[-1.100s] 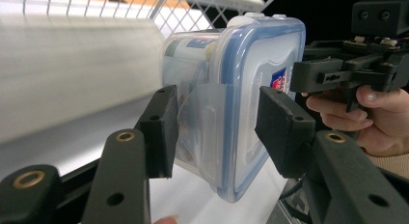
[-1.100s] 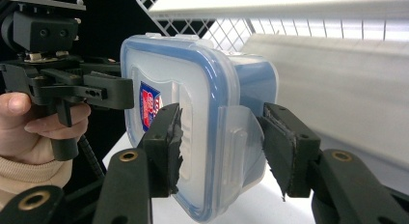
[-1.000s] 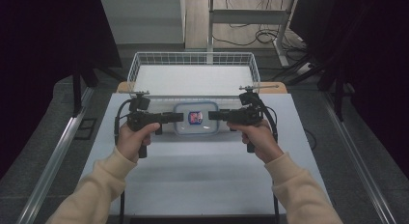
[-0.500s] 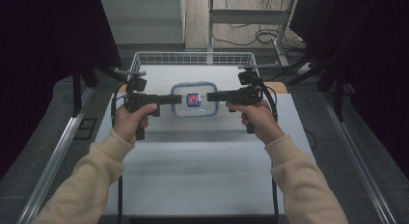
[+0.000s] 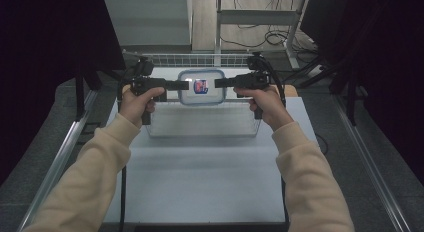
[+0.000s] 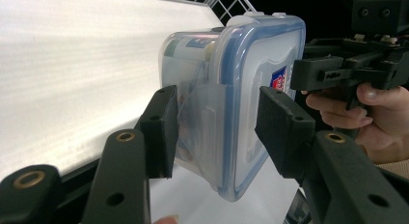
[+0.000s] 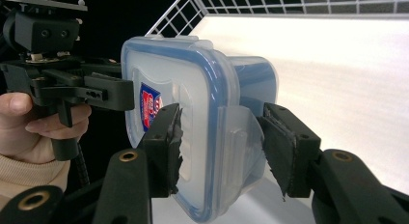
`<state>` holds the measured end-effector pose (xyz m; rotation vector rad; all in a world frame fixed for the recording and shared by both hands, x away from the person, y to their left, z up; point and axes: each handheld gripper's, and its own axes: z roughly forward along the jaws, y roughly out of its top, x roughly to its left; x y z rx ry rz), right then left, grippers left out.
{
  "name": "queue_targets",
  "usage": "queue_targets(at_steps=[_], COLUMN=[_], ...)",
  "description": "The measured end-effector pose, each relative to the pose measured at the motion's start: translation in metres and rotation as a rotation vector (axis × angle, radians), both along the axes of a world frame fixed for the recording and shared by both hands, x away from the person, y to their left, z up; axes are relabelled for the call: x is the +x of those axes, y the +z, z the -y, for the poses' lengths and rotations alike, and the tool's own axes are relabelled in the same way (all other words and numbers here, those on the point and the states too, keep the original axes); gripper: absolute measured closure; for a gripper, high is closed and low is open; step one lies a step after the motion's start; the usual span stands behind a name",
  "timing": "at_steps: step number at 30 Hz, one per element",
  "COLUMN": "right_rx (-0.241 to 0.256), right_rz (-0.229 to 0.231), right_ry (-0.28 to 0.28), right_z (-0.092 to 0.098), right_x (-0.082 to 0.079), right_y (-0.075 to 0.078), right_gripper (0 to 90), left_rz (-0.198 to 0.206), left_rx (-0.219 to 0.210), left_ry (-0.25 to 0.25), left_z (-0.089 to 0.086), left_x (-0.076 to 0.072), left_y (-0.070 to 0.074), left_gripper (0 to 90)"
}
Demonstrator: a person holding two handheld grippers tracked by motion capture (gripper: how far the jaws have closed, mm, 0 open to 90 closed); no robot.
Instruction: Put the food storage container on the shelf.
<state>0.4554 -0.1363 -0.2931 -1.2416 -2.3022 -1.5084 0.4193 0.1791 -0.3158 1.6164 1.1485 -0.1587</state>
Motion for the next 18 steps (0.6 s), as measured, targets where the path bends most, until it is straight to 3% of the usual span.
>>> queue_targets(at_steps=[8,18], right_rx=[-0.005,-0.013], right_rz=[-0.023,-0.053], right_ry=[-0.009,-0.015], right_z=[-0.004,-0.003], right_x=[0.025,0.043], right_y=[0.007,-0.002], right_gripper=[49.9,49.8], left_rz=[-0.024,-0.058], left_rx=[-0.001,-0.005], left_ry=[-0.014,-0.011], left_z=[-0.005,-0.003], left_x=[0.027,0.044], left_y=[0.004,-0.006], left_gripper=[51.2,51.1])
